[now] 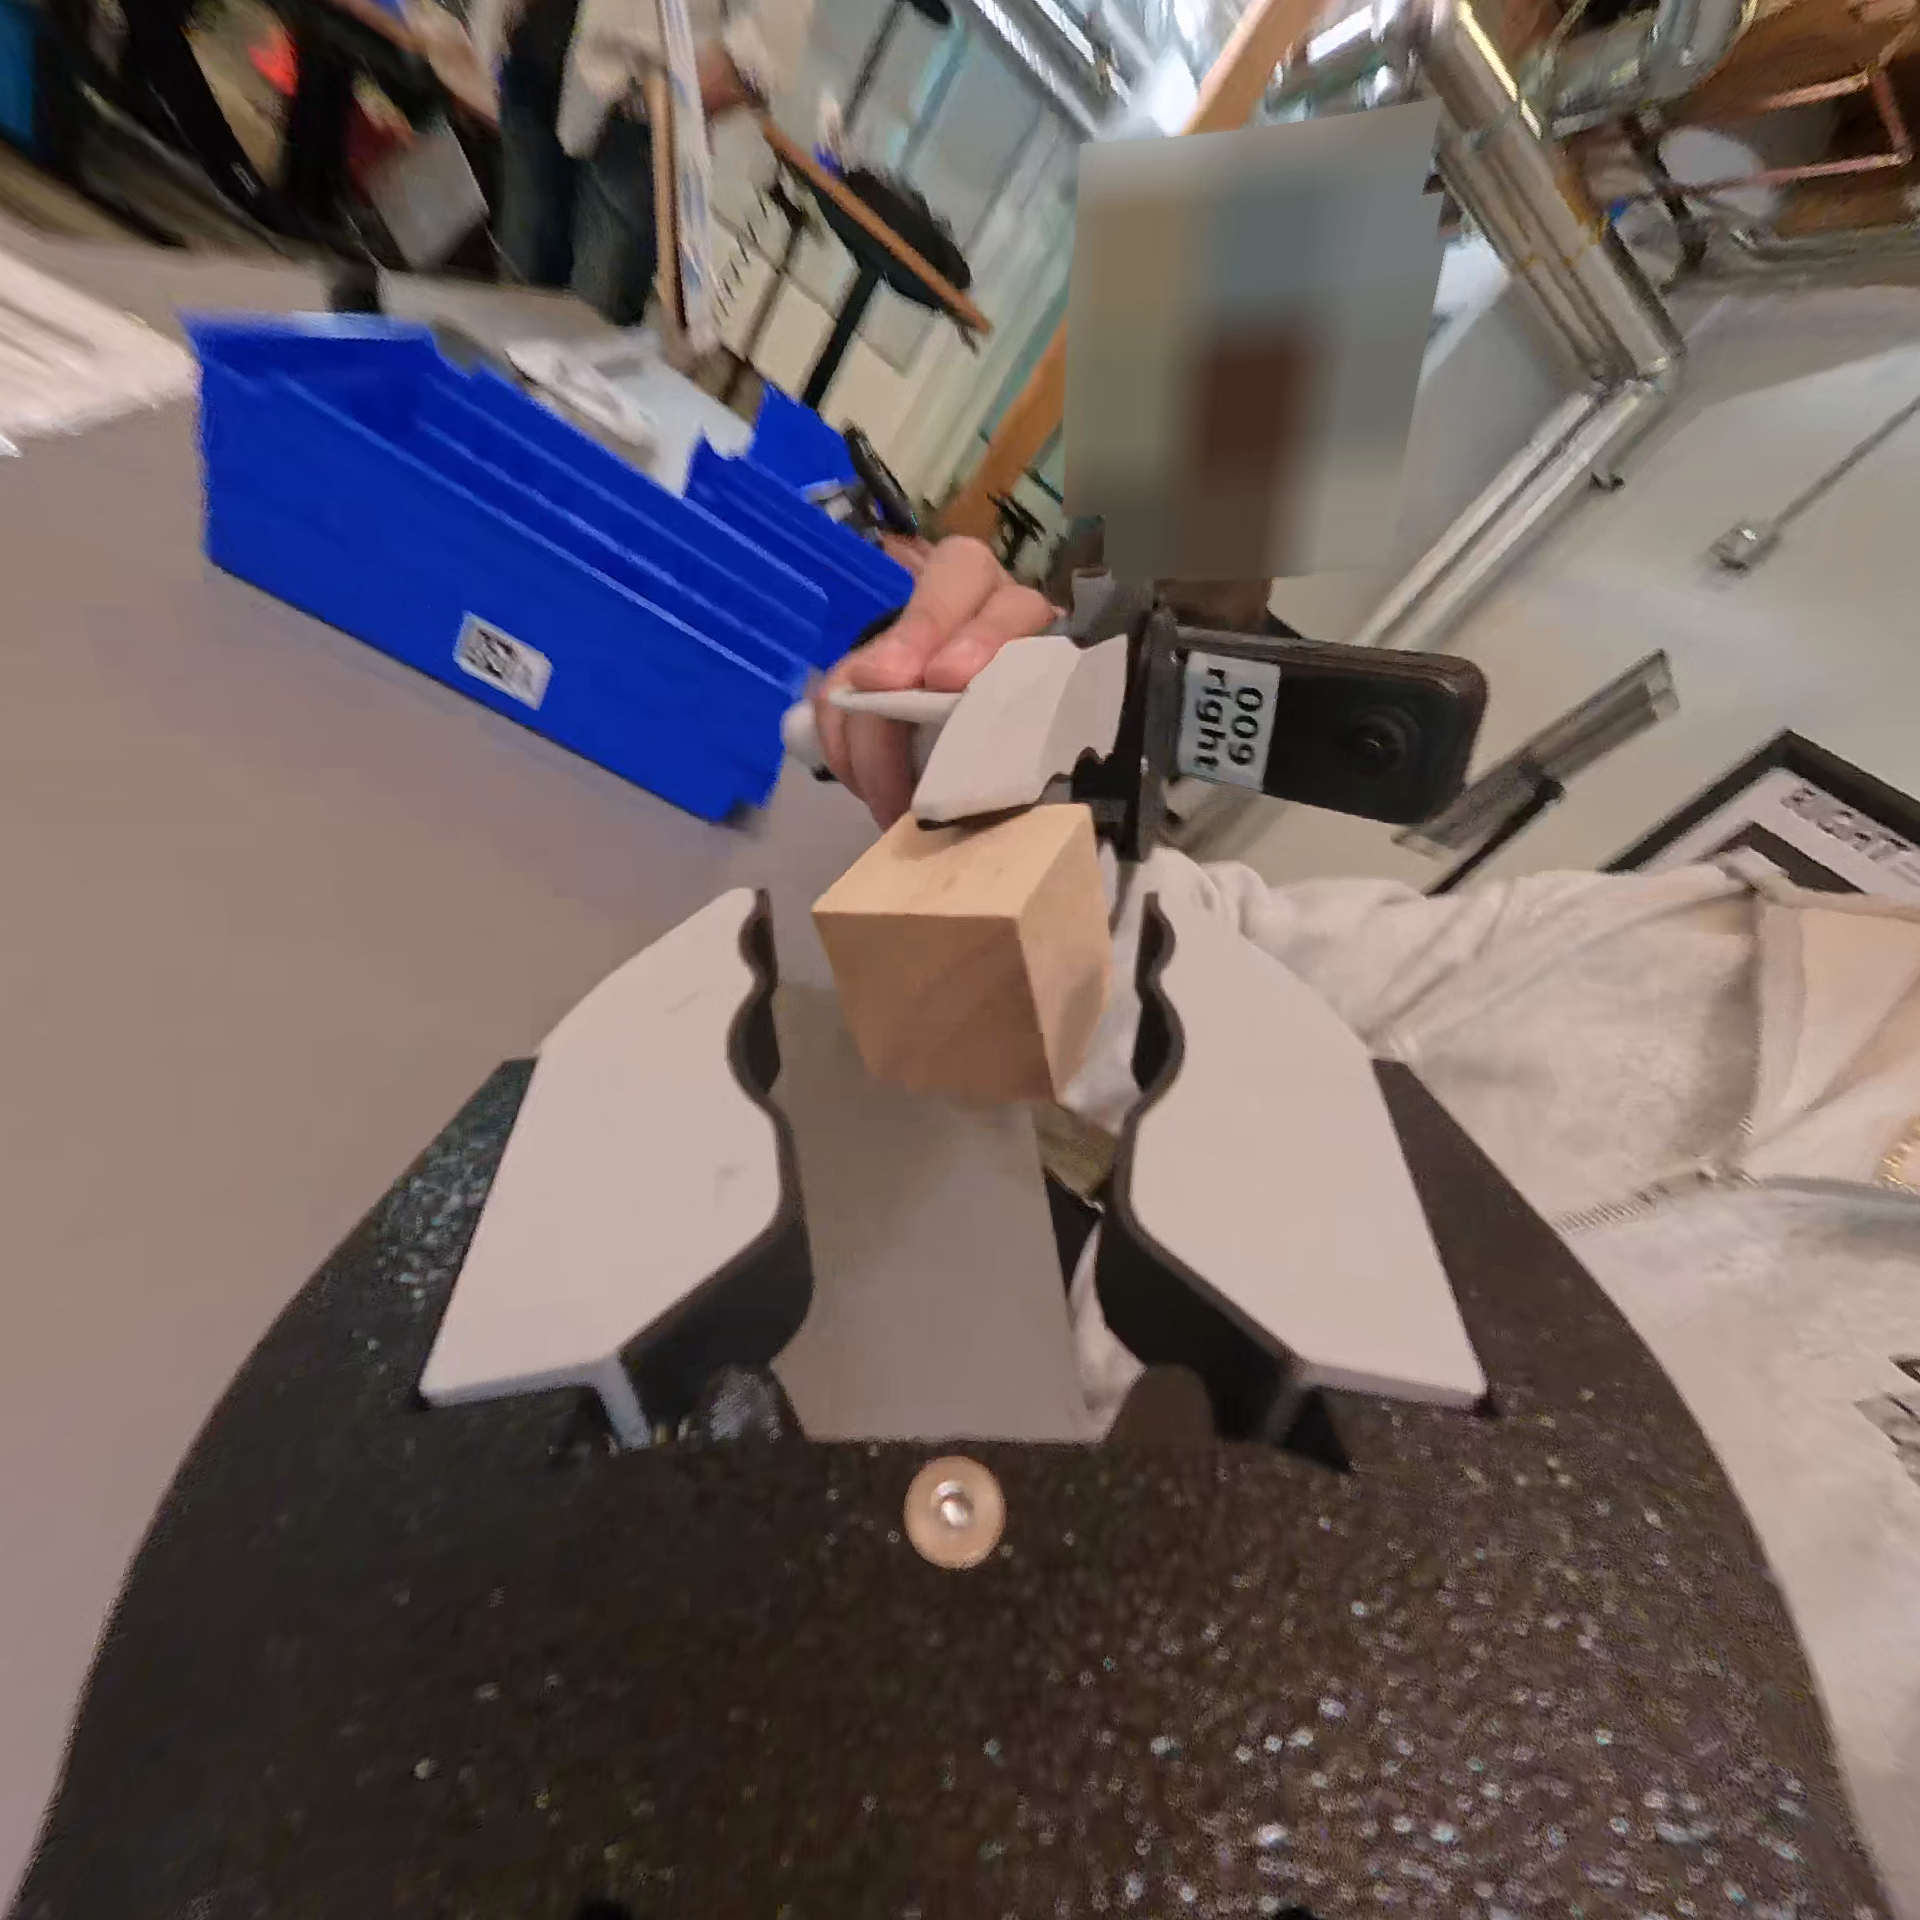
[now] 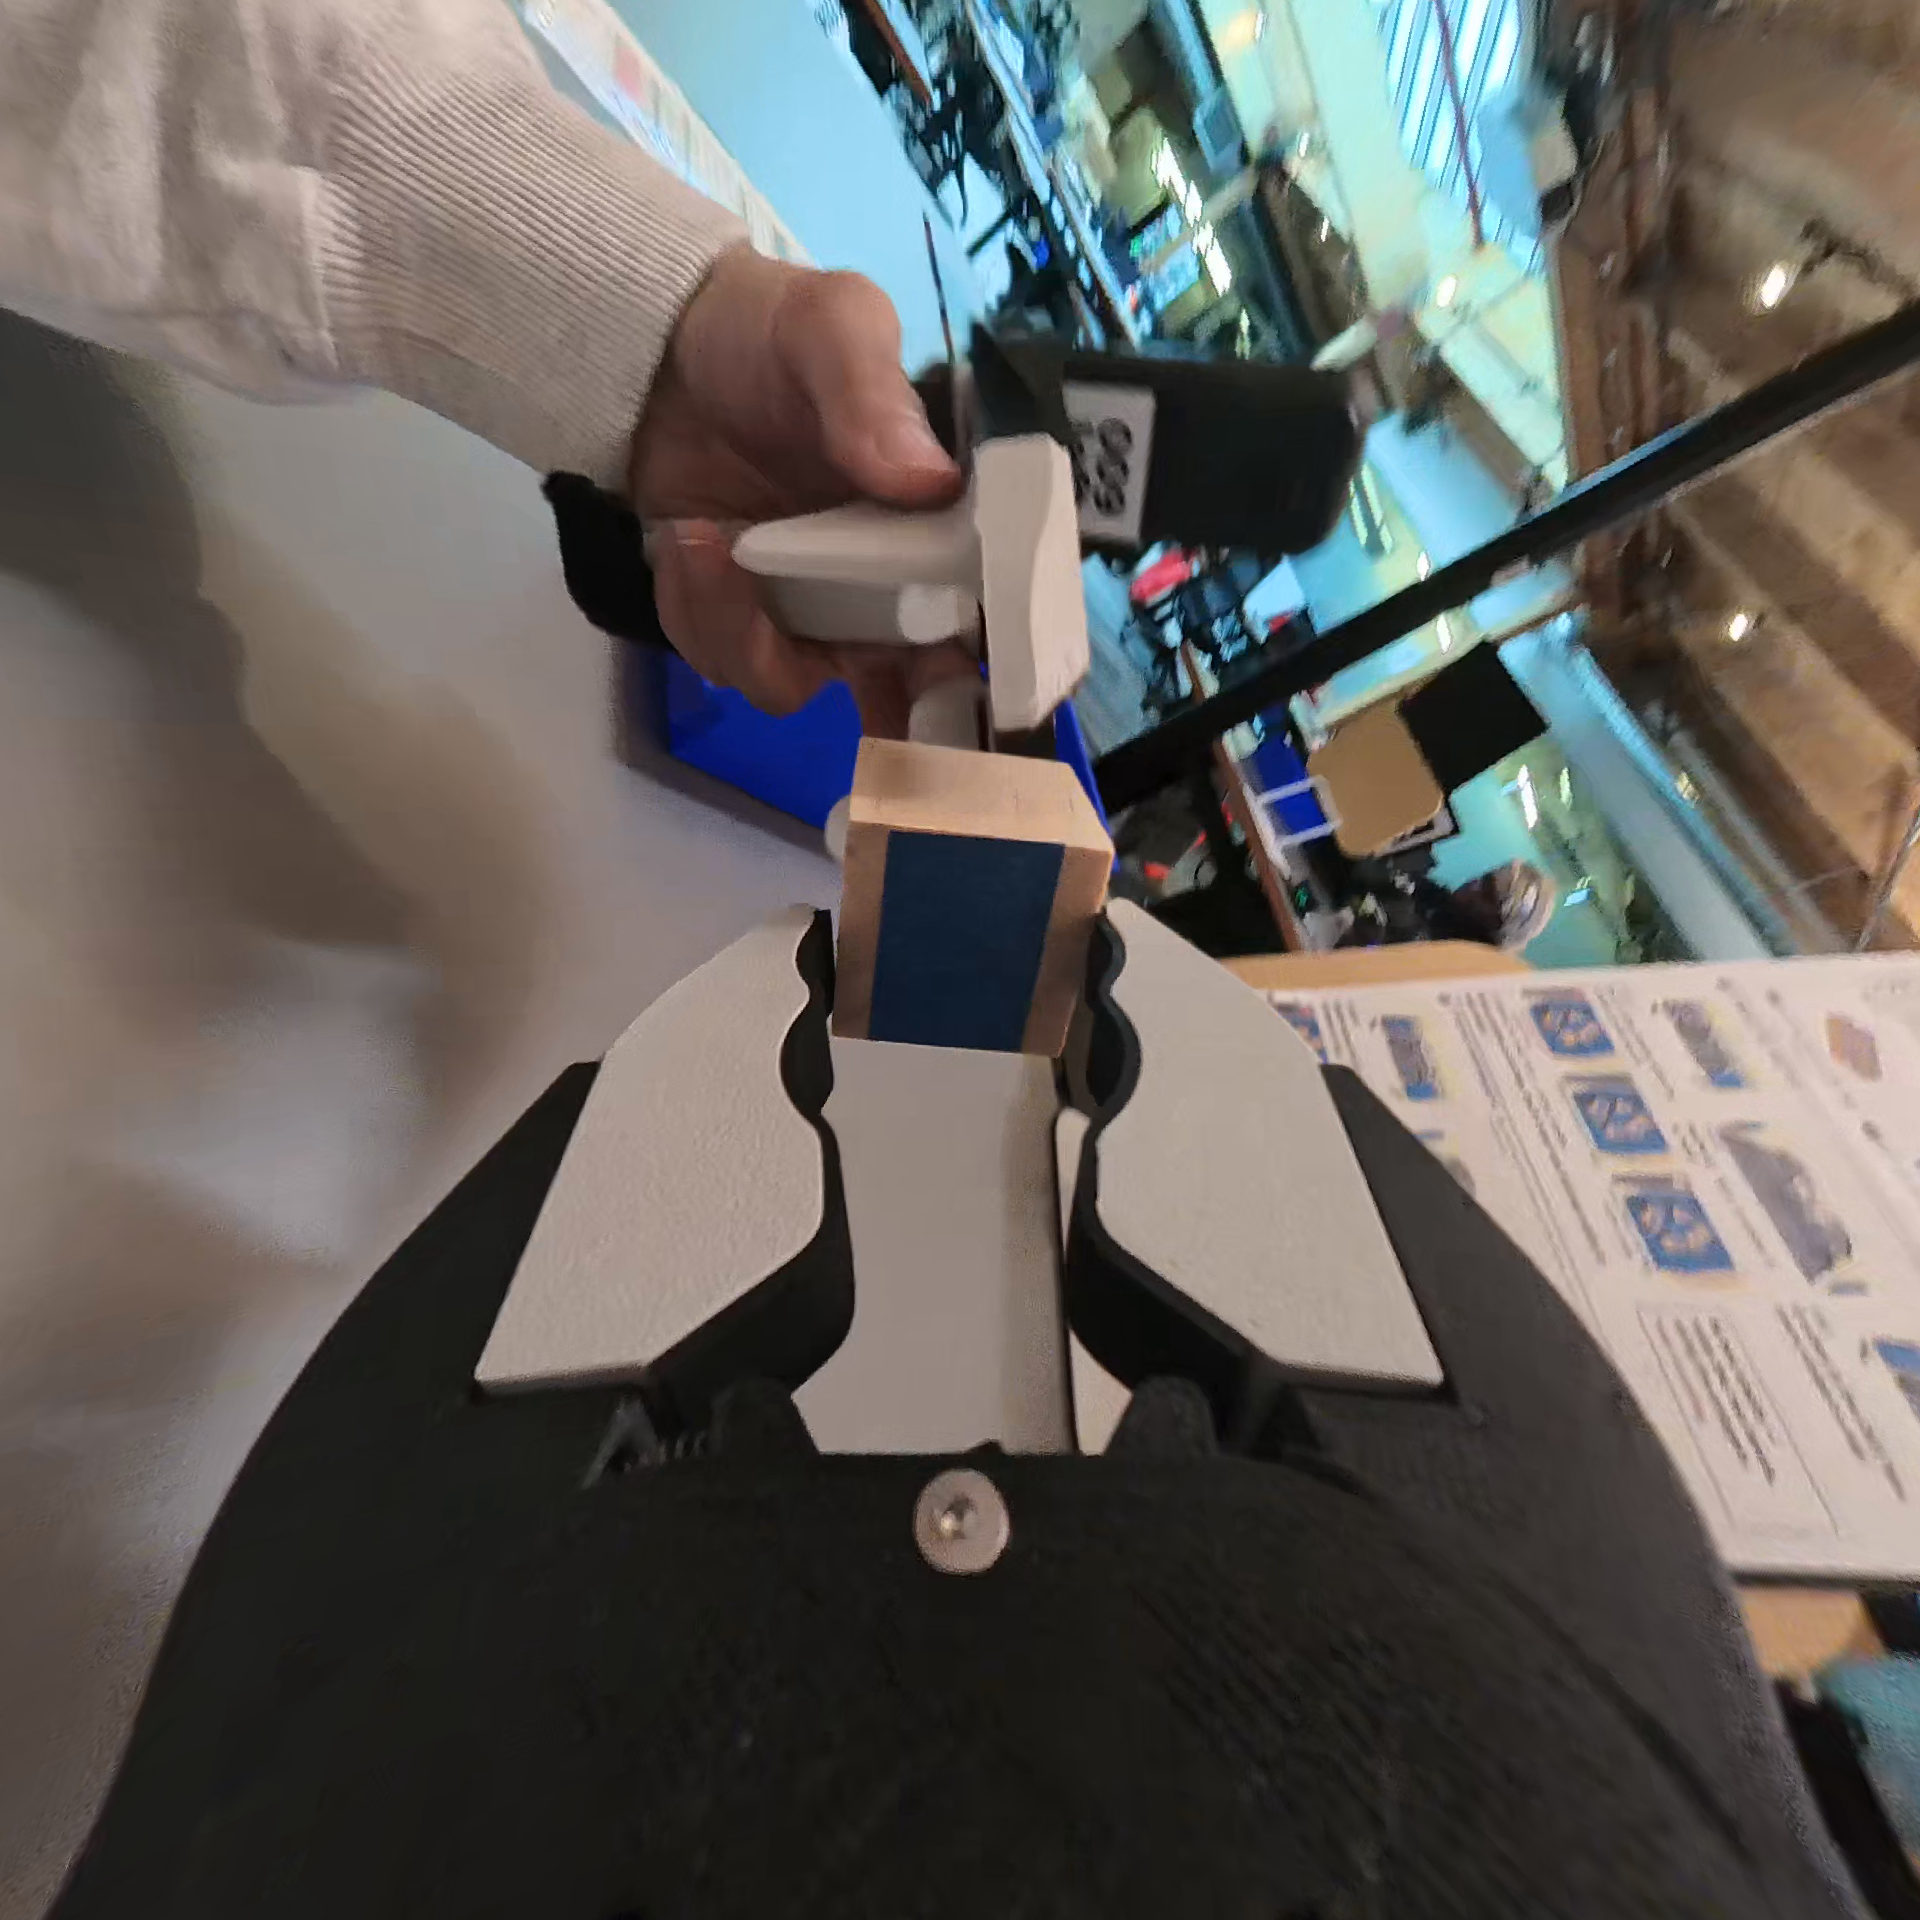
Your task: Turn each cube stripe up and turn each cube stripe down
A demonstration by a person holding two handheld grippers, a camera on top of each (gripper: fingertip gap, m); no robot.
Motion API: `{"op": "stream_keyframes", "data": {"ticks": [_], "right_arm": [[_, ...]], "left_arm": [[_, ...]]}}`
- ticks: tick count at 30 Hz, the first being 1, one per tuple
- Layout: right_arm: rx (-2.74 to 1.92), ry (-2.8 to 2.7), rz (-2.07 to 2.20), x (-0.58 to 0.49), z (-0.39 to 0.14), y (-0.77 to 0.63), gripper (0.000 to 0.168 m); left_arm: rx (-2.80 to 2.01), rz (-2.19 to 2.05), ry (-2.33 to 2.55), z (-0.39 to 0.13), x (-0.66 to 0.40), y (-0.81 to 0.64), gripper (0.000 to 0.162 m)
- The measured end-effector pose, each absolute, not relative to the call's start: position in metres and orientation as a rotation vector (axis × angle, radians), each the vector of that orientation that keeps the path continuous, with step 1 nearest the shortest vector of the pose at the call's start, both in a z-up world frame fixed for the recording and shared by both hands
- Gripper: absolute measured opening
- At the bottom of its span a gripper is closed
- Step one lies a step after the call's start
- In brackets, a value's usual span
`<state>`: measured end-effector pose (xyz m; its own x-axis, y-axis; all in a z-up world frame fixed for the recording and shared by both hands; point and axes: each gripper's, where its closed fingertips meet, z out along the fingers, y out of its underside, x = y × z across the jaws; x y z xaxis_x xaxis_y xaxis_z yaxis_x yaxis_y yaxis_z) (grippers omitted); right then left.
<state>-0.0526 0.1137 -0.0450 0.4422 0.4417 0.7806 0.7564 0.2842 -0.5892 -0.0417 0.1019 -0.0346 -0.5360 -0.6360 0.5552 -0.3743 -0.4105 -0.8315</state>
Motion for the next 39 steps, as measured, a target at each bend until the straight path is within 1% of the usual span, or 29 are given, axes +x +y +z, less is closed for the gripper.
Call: {"op": "stream_keyframes", "data": {"ticks": [4, 10, 13, 15, 19, 22, 29, 35, 39], "right_arm": [[-1.559, -1.132, -0.347, -0.003, -0.032, 0.107, 0.047], [-2.052, -0.840, -0.396, 0.124, -0.010, 0.071, 0.047], [-2.423, -0.538, -0.414, 0.201, -0.023, 0.029, 0.047], [-2.651, -0.322, -0.336, 0.236, -0.041, -0.005, 0.047], [-2.892, 0.016, -0.180, 0.274, -0.083, -0.052, 0.047], [-2.983, 0.181, -0.132, 0.294, -0.116, -0.072, 0.047], [-3.115, 0.432, -0.008, 0.320, -0.179, -0.090, 0.047], [-3.090, 0.504, 0.098, 0.321, -0.199, -0.084, 0.047], [-3.103, 0.503, 0.056, 0.321, -0.207, -0.081, 0.048]], "left_arm": [[-1.313, -1.853, 1.414, -0.025, -0.034, 0.120, 0.067], [-1.319, -1.428, 1.326, -0.044, -0.020, 0.130, 0.069], [-1.335, -1.278, 1.347, -0.064, -0.009, 0.124, 0.069], [-1.341, -1.226, 1.372, -0.076, -0.001, 0.116, 0.069], [-1.339, -1.158, 1.436, -0.093, 0.013, 0.104, 0.069], [-1.316, -1.065, 1.478, -0.098, 0.016, 0.105, 0.071], [-1.310, -1.072, 1.481, -0.099, 0.015, 0.105, 0.070], [-1.323, -1.056, 1.486, -0.104, 0.014, 0.109, 0.070], [-1.329, -1.065, 1.488, -0.106, 0.015, 0.109, 0.070]]}}
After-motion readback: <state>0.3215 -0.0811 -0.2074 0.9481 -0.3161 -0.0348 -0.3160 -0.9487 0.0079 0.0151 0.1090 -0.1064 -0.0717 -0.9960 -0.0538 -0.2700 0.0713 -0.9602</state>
